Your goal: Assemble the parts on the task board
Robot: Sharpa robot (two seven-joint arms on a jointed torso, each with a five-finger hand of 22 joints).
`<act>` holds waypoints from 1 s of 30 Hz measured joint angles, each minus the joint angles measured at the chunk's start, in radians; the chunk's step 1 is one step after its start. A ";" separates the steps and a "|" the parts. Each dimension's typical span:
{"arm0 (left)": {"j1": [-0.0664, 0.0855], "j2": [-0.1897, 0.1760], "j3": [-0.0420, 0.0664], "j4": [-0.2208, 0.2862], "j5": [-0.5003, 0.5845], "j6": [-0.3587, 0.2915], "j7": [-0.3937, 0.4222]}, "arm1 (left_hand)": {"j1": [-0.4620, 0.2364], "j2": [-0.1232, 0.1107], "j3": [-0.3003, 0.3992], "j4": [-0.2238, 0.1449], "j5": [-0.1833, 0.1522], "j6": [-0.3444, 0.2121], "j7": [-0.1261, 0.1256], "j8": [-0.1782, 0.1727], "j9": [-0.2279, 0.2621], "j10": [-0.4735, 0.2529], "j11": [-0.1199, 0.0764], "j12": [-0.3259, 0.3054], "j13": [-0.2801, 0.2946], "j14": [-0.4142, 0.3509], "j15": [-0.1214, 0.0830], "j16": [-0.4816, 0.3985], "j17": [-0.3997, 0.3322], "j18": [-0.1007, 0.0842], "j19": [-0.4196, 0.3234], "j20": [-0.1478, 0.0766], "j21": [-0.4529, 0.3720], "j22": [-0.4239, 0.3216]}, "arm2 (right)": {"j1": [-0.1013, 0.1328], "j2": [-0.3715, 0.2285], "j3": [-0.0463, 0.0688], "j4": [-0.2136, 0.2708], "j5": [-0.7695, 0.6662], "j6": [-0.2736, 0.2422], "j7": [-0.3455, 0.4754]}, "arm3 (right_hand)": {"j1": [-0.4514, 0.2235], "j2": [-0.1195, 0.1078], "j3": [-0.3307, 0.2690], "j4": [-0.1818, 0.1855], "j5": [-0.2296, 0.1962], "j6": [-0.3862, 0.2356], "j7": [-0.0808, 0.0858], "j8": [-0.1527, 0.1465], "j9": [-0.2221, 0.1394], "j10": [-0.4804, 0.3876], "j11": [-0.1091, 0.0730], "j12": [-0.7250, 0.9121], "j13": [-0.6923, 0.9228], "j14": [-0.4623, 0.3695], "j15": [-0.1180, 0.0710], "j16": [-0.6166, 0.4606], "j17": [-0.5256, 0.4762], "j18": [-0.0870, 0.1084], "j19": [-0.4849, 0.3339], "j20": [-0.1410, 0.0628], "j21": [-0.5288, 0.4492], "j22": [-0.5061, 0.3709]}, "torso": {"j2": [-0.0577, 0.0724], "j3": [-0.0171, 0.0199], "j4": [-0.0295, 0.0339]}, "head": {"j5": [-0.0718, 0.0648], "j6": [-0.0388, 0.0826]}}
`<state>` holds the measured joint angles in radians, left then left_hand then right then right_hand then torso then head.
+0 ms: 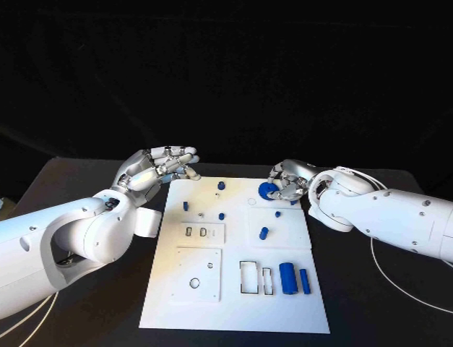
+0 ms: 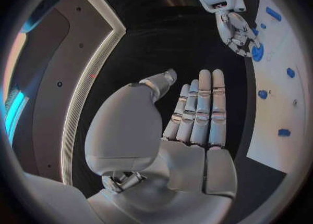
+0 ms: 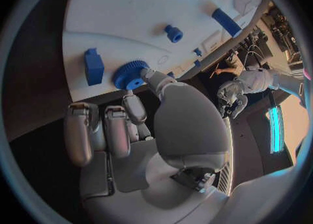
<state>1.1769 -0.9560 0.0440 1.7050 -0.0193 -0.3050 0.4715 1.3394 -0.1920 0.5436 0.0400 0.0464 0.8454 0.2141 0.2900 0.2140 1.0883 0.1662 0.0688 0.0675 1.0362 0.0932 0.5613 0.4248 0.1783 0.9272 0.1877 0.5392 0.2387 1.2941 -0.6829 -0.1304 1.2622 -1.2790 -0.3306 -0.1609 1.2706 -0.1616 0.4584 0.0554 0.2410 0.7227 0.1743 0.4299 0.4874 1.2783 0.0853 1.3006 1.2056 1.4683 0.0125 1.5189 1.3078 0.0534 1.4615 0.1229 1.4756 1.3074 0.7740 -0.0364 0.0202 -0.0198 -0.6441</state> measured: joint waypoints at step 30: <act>0.000 0.001 0.000 -0.001 0.000 0.006 -0.004 | 0.000 0.000 0.000 0.000 0.000 -0.004 0.004 0.000 0.000 -0.004 -0.004 0.000 0.000 -0.004 0.004 0.004 0.001 0.000 0.000 0.000 0.000 0.001 | -0.005 0.012 0.000 0.140 -0.239 -0.149 -0.021 | -0.006 0.005 0.071 -0.009 -0.014 0.050 -0.007 0.024 -0.017 0.046 -0.025 0.032 0.049 -0.003 -0.011 0.003 0.000 -0.011 0.005 -0.012 0.017 0.000 | 0.000 0.0006 0.0019 | 0.004 0.007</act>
<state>1.1769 -0.9550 0.0440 1.7036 -0.0191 -0.2993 0.4673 1.3394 -0.1920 0.5436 0.0400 0.0464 0.8419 0.2176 0.2900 0.2138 1.0847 0.1625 0.0688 0.0675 1.0327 0.0967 0.5650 0.4261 0.1783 0.9272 0.1877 0.5392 0.2397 1.2894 -0.6713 -0.1306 1.4025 -1.5177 -0.4792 -0.1821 1.2644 -0.1569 0.5290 0.0465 0.2270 0.7731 0.1673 0.4542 0.4700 1.3240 0.0607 1.3325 1.2542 1.4649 0.0014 1.5223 1.3075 0.0422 1.4660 0.1108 1.4927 1.3079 0.7745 -0.0359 0.0221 -0.0163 -0.6374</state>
